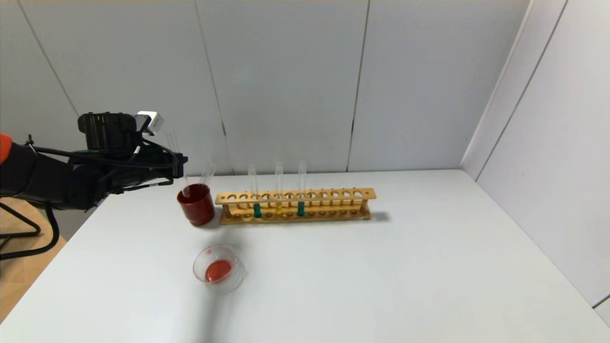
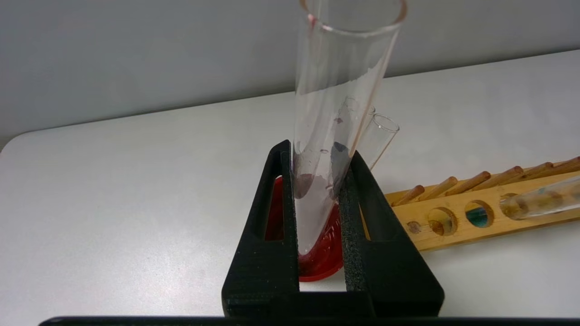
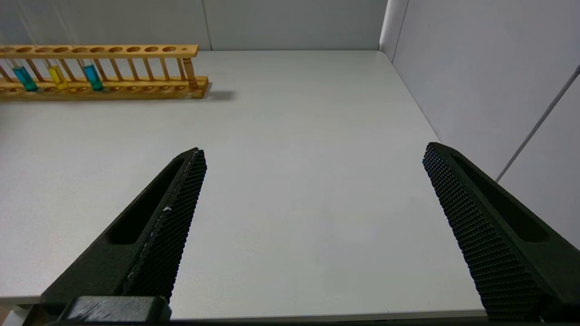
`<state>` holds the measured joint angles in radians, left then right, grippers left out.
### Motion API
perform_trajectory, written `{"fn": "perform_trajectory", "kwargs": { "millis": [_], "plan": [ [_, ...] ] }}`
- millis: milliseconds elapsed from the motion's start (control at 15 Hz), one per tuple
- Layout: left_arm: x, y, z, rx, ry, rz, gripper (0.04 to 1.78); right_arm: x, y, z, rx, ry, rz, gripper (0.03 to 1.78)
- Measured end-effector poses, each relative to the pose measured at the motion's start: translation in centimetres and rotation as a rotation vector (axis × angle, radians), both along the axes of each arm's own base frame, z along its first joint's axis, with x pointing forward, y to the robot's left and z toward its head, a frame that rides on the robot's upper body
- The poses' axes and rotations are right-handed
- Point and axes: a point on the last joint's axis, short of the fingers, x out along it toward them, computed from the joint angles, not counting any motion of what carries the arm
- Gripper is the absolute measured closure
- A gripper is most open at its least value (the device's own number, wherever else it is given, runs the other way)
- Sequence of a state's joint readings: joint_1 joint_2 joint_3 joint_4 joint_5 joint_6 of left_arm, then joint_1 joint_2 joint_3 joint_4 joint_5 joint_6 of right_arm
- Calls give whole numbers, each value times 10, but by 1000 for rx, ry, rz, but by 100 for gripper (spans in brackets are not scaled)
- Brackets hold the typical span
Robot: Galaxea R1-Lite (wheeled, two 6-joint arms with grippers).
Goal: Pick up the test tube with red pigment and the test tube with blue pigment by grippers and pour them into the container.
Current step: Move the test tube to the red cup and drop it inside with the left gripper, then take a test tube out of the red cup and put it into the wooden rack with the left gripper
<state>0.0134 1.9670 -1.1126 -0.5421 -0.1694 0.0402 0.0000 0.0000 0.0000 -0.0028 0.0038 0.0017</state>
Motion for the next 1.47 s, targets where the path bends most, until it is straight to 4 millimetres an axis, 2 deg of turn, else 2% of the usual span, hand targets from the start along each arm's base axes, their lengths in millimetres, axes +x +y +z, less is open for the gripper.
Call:
{"fn": "perform_trajectory", "kwargs": {
  "millis": [200,400,533,667,867,1067,1267,1467],
  "plan": [
    [5,0,-10,3,3,0,150,0,0,0,0,0,0,6],
    [11,0,-21,2,8,0,136,0,0,0,0,0,0,6],
    [13,0,-29,4,16,1,112,0,0,0,0,0,0,6],
    [13,0,-35,7,29,1,77,0,0,0,0,0,0,6],
    [11,0,-34,8,28,2,32,0,0,0,0,0,0,6],
    [7,0,-20,11,-8,2,10,0,0,0,0,0,0,6],
    [-4,0,10,19,-84,1,7,0,0,0,0,0,0,6],
    [-27,-4,45,42,-140,-14,7,0,0,0,0,0,0,6]
  ]
}}
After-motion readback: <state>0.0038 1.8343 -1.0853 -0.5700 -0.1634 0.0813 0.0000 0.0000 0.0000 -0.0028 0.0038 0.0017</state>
